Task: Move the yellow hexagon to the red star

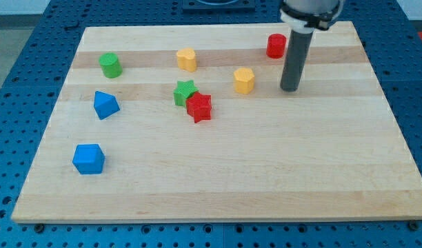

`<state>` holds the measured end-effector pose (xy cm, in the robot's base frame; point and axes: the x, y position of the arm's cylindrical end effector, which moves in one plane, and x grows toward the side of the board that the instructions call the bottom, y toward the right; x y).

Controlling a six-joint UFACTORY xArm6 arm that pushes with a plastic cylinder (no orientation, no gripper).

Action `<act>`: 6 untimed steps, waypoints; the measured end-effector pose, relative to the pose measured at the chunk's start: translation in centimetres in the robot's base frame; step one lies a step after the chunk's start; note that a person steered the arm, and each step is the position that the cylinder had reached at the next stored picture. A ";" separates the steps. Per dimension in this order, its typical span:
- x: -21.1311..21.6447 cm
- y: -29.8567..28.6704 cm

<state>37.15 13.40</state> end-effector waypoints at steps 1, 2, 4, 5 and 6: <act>-3.0 -0.3; -3.5 -3.3; -1.1 -9.4; 0.5 -10.0; 0.3 -7.5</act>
<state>37.42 5.85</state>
